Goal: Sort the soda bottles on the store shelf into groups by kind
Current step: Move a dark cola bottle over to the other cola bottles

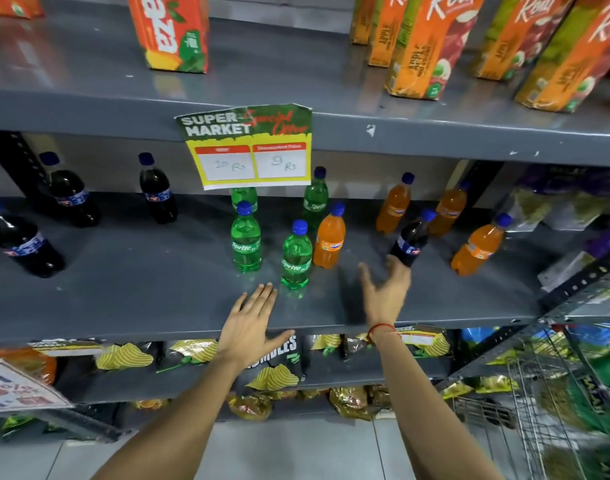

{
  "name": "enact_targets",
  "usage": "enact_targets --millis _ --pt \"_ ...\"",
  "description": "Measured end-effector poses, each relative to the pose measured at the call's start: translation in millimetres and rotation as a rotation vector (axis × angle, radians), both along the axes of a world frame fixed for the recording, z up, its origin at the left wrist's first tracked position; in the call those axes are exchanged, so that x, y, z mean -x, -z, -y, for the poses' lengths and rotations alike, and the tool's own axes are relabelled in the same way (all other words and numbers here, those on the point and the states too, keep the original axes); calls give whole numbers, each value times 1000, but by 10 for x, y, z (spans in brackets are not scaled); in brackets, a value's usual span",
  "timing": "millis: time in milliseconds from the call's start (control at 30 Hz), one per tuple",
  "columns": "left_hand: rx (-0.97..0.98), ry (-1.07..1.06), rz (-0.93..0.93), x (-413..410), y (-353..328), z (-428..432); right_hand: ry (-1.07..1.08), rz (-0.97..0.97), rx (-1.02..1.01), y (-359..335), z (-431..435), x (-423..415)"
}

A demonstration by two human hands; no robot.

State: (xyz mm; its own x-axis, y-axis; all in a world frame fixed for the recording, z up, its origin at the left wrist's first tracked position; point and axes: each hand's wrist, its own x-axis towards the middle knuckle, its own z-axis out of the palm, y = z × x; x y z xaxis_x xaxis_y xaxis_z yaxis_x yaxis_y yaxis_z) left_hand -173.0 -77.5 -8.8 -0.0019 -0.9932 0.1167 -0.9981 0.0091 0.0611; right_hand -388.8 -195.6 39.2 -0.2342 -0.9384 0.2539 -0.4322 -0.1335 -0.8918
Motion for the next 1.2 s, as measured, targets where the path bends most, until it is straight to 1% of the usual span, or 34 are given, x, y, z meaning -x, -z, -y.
enact_targets --millis 67,100,167,233,333,433,600,767,933,1100,1200 --pt "10 3 -5 -2 2 3 185 -8 -48 -72 180 212" --pt "20 4 -7 5 5 11 211 -3 -100 -111 292 306" --pt "35 2 -7 8 16 20 152 14 -180 -136 530 436" --pt "37 -4 -3 10 16 20 83 51 -211 -156 719 473" --pt "28 -4 -5 31 27 30 94 115 -240 -192 862 495" --pt "20 -1 -20 27 18 36 114 107 -188 -239 765 513" --pt "22 13 -48 39 -5 32 0 42 -41 -167 181 386" --pt "54 24 -168 -71 -13 -49 -260 32 33 -160 -496 -53" --pt "102 -135 -262 -525 -42 -301 -506 -8 52 -137 -879 -714" --pt "142 -314 -282 -1135 -94 -663 -626 -34 56 -225 -1024 -1542" --pt "139 -382 -255 -1505 -108 -873 -670 -67 45 -296 -1052 -2113"
